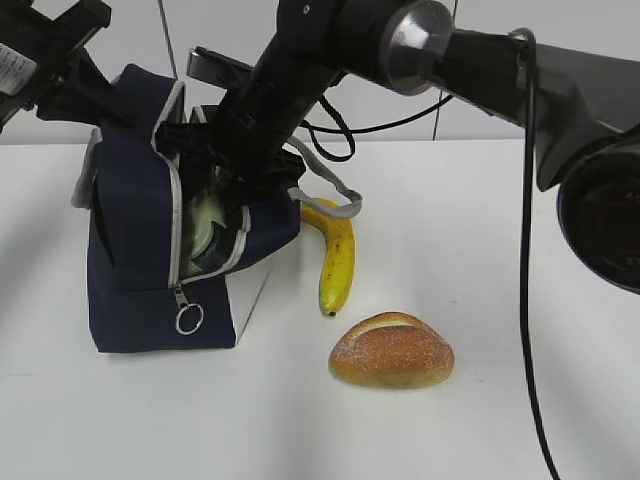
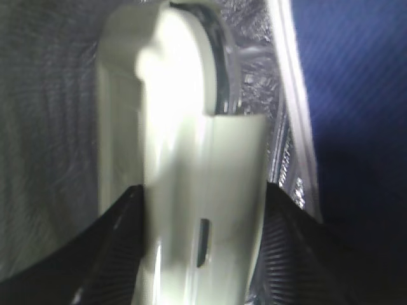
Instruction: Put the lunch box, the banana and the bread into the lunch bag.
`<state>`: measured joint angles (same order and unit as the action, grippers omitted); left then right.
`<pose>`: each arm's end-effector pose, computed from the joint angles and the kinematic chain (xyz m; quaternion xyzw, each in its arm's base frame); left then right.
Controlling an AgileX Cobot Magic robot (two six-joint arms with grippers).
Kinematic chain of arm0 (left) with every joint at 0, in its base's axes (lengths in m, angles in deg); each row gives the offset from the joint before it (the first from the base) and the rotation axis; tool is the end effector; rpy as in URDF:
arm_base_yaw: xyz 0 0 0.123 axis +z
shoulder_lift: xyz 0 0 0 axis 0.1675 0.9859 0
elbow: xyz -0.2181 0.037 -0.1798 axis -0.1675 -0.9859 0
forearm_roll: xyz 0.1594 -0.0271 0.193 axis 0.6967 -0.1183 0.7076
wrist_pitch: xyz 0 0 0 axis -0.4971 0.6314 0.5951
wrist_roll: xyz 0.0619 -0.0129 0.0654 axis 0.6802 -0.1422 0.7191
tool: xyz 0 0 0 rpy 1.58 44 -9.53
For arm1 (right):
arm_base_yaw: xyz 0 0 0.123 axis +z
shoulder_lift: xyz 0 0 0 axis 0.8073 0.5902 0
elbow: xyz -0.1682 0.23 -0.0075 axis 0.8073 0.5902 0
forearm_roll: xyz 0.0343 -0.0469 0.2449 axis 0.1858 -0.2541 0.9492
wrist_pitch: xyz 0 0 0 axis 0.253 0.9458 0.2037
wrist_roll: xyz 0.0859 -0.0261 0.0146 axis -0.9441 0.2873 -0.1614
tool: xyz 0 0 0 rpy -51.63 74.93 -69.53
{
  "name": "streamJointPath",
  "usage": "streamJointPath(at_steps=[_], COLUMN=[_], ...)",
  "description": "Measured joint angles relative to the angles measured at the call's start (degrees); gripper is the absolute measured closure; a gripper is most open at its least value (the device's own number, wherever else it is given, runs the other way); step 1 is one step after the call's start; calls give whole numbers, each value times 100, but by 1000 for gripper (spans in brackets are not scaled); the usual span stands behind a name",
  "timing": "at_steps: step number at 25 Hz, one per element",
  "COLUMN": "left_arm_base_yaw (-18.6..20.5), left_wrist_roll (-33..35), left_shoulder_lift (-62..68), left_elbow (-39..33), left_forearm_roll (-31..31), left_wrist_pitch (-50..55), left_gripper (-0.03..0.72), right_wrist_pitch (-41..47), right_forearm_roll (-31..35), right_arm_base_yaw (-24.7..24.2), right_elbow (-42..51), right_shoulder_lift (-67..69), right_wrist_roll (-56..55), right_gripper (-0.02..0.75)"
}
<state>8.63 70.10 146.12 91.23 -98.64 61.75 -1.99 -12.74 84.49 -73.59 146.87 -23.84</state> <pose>0.3680 -0.0585 0.3082 -0.0084 0.9291 -0.3126 0.1972 0.4306 0.2994 0.2260 -0.1968 0.9310 0.2769 0.1338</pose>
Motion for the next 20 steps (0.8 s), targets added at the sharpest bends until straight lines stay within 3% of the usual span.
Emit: streamJointPath(at_steps=[3,6,8,13,20], left_arm_base_yaw=[0,0,0,0,0], left_wrist_roll=[0,0,0,0,0], left_shoulder_lift=[24,108,114,114,115], left_elbow=[0,5,5,5,5], left_forearm_roll=[7,9,-1,-1,4], left_wrist_pitch=[-7,-7,-27,-45,-49], left_gripper=[691,691,691,691,691], right_wrist_pitch=[-65,-136,-65,577,705], right_forearm_roll=[43,131,6,-991,-1437], right_arm_base_yaw=[13,26,26,26,-146], right_elbow=[-12,-35,-129,-799,-1347], right_shoulder_lift=[77,86,86,86,-189], right_wrist_roll=[49,160,207,225,234], right_gripper=[298,164,118,108,137])
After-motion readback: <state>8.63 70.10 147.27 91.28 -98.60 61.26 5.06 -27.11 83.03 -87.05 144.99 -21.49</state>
